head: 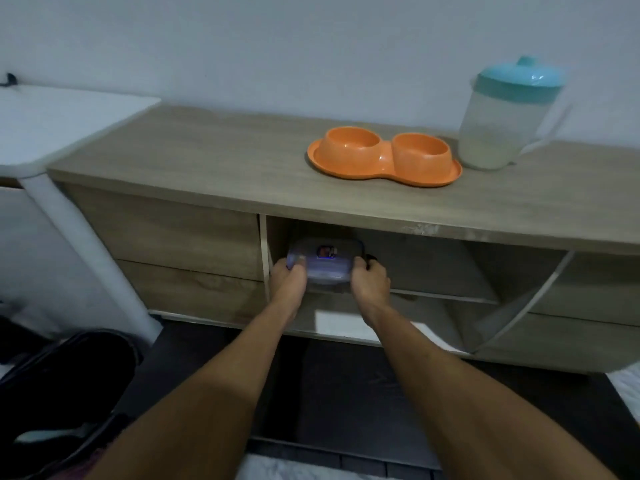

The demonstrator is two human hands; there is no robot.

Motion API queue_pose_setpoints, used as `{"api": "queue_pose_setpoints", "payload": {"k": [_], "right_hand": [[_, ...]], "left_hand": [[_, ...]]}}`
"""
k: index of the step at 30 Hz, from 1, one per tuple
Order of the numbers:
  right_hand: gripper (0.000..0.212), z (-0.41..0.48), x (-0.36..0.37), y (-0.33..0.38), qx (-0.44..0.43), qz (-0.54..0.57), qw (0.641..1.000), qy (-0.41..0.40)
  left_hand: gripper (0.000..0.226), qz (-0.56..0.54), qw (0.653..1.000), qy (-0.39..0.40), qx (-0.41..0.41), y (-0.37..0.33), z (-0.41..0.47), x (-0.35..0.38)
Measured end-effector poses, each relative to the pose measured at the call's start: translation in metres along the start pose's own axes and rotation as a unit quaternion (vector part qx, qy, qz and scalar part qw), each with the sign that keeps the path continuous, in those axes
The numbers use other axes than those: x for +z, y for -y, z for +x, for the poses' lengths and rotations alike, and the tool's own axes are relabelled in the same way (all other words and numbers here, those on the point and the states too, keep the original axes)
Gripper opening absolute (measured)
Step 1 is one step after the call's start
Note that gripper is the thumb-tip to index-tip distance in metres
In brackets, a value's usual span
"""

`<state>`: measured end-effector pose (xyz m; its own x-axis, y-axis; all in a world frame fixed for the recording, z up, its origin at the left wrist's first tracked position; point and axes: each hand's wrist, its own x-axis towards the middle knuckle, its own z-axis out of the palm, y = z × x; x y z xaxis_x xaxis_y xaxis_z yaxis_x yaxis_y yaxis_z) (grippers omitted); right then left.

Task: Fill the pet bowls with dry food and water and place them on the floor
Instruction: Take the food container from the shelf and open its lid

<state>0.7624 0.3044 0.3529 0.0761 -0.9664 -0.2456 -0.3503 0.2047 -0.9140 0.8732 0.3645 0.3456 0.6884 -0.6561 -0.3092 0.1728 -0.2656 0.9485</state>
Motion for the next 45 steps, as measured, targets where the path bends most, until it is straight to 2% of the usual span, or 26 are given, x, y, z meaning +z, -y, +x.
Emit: {"api": "queue_pose_setpoints", "payload": {"k": [4,11,19,24,30,34,38,45], "right_hand": [[0.034,-0.056,-0.029,0.024,0.021,-0.012,1.0,0.008],[0.031,-0.143,-0.076,0.085,0.054,0.005,0.998,0.041],[0.03,-0.156,-0.098,0.183,-0.006,0.01,0.998,0.056],[0.032,-0.132,-0.083,0.23,-0.058,0.015,0.996,0.062],[0.027,-0.093,-0.036,0.266,-0.068,0.026,0.996,0.06],[0.028,-0.058,0.006,0.285,-0.056,0.017,0.997,0.044],[0.029,-0.023,0.047,0.292,-0.025,0.008,0.999,0.034],[0.024,0.008,0.085,0.285,0.028,-0.012,0.999,0.025]], "left_hand": [[0.024,-0.011,0.999,-0.022,-0.035,-0.025,-0.063,-0.017],[0.02,0.018,0.996,-0.052,-0.074,-0.096,-0.162,-0.048],[0.016,0.022,0.995,-0.097,-0.001,-0.197,-0.182,-0.061],[0.013,0.01,0.993,-0.104,0.053,-0.244,-0.155,-0.068],[0.014,0.026,0.993,-0.095,0.057,-0.274,-0.088,-0.085],[0.014,0.012,0.996,-0.073,0.042,-0.288,-0.025,-0.096],[0.023,0.043,0.998,-0.029,0.018,-0.289,0.035,-0.106],[0.028,0.082,0.996,0.019,-0.005,-0.276,0.088,-0.116]]}}
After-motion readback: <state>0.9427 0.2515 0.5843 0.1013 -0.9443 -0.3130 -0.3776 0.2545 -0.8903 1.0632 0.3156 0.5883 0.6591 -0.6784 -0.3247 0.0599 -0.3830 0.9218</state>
